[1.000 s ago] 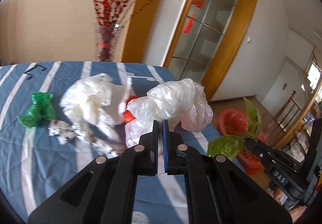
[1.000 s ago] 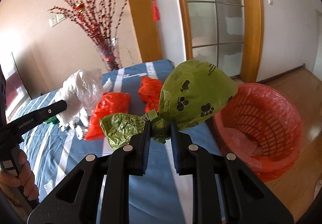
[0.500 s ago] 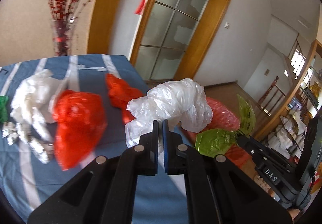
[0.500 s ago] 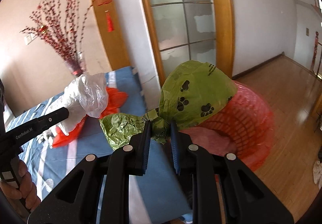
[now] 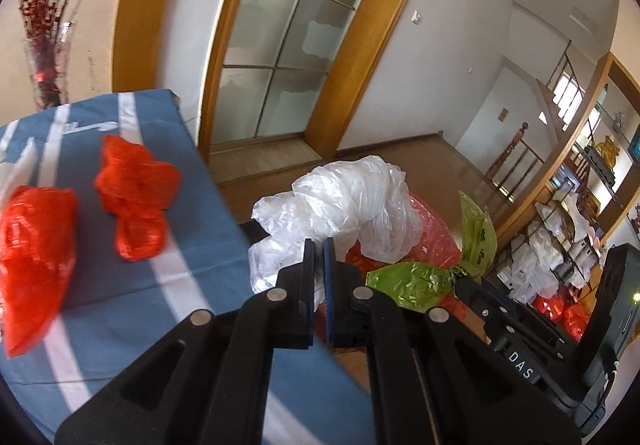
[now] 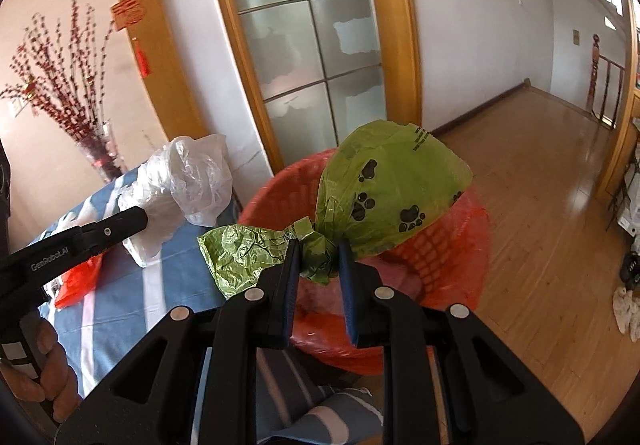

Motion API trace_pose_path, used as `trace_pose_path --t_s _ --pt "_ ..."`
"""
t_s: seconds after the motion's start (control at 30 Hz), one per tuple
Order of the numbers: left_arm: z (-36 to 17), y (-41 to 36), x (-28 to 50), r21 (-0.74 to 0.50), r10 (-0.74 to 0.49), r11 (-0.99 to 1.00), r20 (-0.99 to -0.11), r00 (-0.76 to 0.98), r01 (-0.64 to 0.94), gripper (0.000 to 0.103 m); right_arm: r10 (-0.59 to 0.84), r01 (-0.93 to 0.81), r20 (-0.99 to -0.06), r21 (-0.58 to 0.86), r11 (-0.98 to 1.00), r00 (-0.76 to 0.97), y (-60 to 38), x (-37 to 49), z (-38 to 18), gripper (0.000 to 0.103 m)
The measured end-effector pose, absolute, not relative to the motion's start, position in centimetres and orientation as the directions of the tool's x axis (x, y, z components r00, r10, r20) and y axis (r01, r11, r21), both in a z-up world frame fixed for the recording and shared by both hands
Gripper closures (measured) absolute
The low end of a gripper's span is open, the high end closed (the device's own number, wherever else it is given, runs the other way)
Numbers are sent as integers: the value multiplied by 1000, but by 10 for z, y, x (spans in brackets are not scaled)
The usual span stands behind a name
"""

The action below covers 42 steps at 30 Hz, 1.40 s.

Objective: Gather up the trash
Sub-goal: 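Carry the white bag left and green paw-print bag right over the red basket, then open both grippers to drop the bags into the red basket, then move both open grippers back to the bags on the table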

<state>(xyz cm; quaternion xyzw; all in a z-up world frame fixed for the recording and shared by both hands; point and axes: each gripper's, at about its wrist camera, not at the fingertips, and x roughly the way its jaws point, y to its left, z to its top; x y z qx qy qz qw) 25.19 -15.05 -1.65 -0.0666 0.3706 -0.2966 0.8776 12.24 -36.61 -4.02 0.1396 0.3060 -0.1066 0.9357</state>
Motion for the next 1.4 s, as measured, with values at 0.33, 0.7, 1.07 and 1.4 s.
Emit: trace_pose_path --t_s 0.33,0.7,1.07,1.4 --pt "-35 -198 270 -349 -584 799 -643 495 490 97 -131 327 -620 214 921 774 -393 131 -52 83" --pt "-56 -234 290 -373 -591 788 -684 428 490 96 -94 324 -624 266 908 776 -414 141 -65 81" --pt "-63 -225 295 -369 -568 807 -699 433 462 70 -102 349 -639 274 896 763 -423 136 -75 62" --pt "-51 -200 281 -316 -519 842 -695 498 437 54 -118 357 -635 262 897 763 -421 130 -70 55"
